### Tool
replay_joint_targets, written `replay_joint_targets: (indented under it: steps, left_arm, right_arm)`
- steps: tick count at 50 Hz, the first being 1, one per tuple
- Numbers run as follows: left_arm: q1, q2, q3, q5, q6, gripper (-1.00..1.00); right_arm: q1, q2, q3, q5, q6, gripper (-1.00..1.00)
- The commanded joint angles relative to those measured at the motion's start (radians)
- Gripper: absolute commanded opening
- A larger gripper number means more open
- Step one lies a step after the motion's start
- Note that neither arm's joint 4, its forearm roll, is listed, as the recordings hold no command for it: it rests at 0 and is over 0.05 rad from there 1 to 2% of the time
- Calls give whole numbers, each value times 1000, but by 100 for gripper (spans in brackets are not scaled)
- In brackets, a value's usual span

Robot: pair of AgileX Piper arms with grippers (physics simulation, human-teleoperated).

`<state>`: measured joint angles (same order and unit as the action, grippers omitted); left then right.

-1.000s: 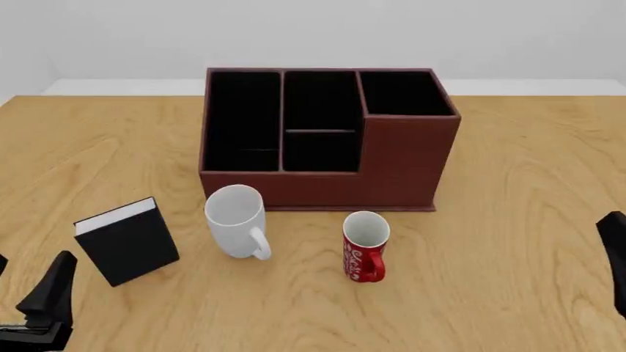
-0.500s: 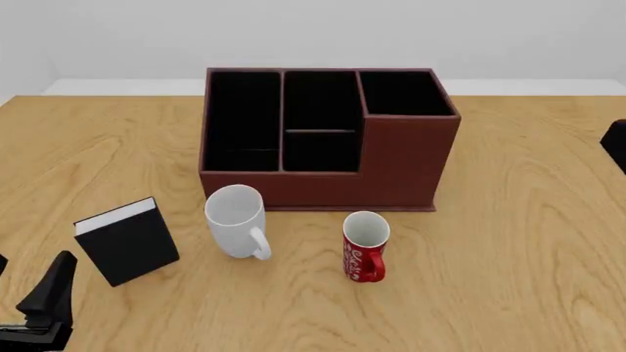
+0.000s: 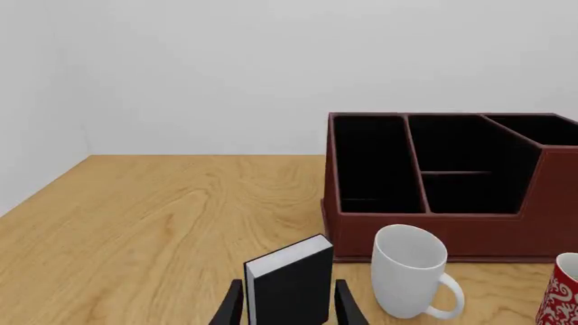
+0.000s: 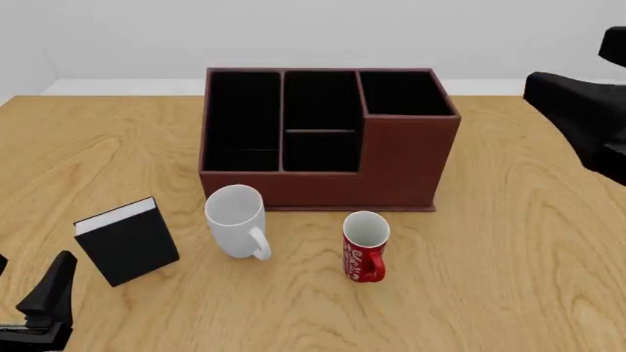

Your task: Pick up the white mug and place it to the right of the caddy.

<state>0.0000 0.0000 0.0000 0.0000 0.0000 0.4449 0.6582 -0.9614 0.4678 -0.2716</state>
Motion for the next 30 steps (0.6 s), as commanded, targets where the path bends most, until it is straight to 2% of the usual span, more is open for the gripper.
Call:
replay_joint_targets:
  steps: [1,7,30]
  left_arm:
    - [0,0,0,0,0,100]
    - [0,0,0,0,0,100]
    - [0,0,0,0,0,100]
  right_arm:
    - [88,127,-43,-6,-9,100]
    - [131,183,-53,-19,-18,100]
    - [243,376,-77,-79,46,100]
